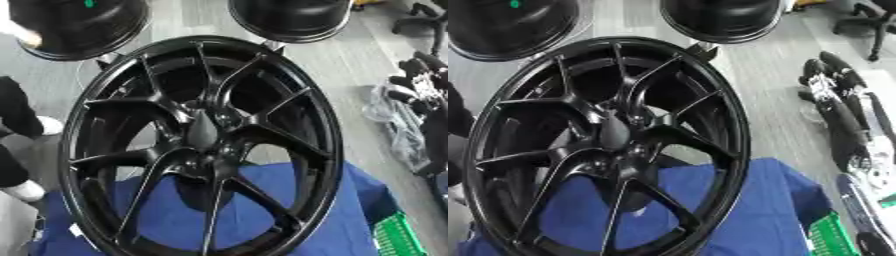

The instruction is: Pull the pin out of the wheel hub.

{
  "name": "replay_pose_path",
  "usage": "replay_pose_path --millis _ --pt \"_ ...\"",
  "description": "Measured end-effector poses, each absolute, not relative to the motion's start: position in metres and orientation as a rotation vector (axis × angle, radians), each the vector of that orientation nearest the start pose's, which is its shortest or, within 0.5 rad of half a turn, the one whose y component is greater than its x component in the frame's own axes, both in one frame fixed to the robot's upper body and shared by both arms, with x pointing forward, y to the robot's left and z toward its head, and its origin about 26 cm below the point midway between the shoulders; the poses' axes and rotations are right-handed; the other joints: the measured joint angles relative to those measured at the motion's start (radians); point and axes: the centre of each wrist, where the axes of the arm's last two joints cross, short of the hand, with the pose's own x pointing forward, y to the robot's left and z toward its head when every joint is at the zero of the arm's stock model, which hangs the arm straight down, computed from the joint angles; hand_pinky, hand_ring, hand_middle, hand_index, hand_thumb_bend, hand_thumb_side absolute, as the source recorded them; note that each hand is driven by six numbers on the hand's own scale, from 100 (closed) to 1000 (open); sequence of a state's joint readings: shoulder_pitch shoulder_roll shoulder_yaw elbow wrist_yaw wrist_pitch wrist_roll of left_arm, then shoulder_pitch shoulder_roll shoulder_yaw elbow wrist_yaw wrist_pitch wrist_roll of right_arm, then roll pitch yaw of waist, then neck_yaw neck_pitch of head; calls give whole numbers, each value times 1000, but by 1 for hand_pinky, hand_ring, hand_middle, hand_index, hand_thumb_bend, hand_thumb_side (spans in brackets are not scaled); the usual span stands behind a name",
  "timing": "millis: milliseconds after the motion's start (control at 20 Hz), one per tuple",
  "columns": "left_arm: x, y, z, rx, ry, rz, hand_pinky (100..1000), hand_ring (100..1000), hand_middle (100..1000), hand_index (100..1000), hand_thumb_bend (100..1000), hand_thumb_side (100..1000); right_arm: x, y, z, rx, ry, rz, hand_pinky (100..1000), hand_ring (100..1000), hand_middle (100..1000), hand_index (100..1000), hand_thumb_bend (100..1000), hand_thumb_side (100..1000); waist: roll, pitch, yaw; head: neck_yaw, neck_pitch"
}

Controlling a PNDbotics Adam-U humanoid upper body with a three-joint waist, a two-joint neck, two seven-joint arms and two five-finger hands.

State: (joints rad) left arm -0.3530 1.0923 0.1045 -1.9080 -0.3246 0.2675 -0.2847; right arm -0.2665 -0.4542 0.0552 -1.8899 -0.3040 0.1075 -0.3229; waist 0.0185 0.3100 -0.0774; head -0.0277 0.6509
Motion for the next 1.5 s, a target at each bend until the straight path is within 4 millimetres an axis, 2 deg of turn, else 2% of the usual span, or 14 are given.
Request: replay_pose_path --millis 50,100,150,250,300,450,550,650,800,900,1000,1250,1350,1500 --pt "284 373 322 1169 -1586 -1059 834 724 614 466 140 100 311 -280 174 -146 -2014 4 803 829 830 919 252 560 -3 2 0 0 -3" --pt "284 377 313 1144 -1586 -1030 878 793 715 685 189 100 311 -280 174 -147 -2015 3 803 829 829 919 251 558 -6 3 0 -1 -4" --pt "284 379 304 1112 -1585 -1007 905 832 773 780 264 100 311 -280 174 -148 -2016 1 803 829 829 919 251 557 -8 5 0 -1 -4" --pt "284 386 290 1071 -1571 -968 921 899 839 872 445 234 311 -281 174 -150 -2017 -2 802 828 829 919 246 551 -9 6 0 -1 -8" --pt "284 390 285 1070 -1559 -950 922 902 841 874 454 245 311 -281 175 -151 -2018 -3 802 828 829 919 246 551 -9 6 0 -1 -10" --pt "287 402 274 1082 -1514 -899 918 930 884 907 600 460 311 -281 175 -150 -2018 -3 800 826 827 918 246 555 -9 6 0 0 -12" --pt "290 409 269 1077 -1496 -868 913 917 873 895 627 566 311 -281 175 -150 -2018 -3 801 825 826 916 247 553 -9 6 0 1 -12" --pt "292 414 263 1053 -1492 -838 918 903 854 876 590 614 311 -281 175 -150 -2018 -3 801 825 826 916 249 553 -9 6 0 5 -12" --pt "294 419 257 1005 -1533 -767 910 853 795 826 356 740 311 -281 175 -150 -2018 -3 801 825 825 916 248 552 -11 6 0 9 -12" --pt "296 418 259 987 -1642 -645 898 818 764 801 249 710 311 -281 174 -150 -2018 -4 801 825 825 916 248 553 -13 6 0 9 -12" --pt "297 412 263 961 -1813 -448 894 801 757 798 235 772 311 -281 174 -150 -2017 -5 801 825 825 916 247 552 -16 6 0 9 -12" --pt "302 378 264 769 -2179 136 910 807 774 834 298 818 310 -281 174 -145 -2016 -9 801 825 825 916 248 550 -24 6 -2 9 -12" --pt "306 368 256 666 -2214 343 910 805 764 821 326 768 311 -279 175 -132 -2020 -17 802 829 826 917 247 547 -28 6 -3 9 -11" --pt "313 360 244 566 -2197 529 915 807 767 827 335 759 311 -278 177 -123 -2029 -27 802 834 829 918 246 547 -35 6 -7 11 -11"
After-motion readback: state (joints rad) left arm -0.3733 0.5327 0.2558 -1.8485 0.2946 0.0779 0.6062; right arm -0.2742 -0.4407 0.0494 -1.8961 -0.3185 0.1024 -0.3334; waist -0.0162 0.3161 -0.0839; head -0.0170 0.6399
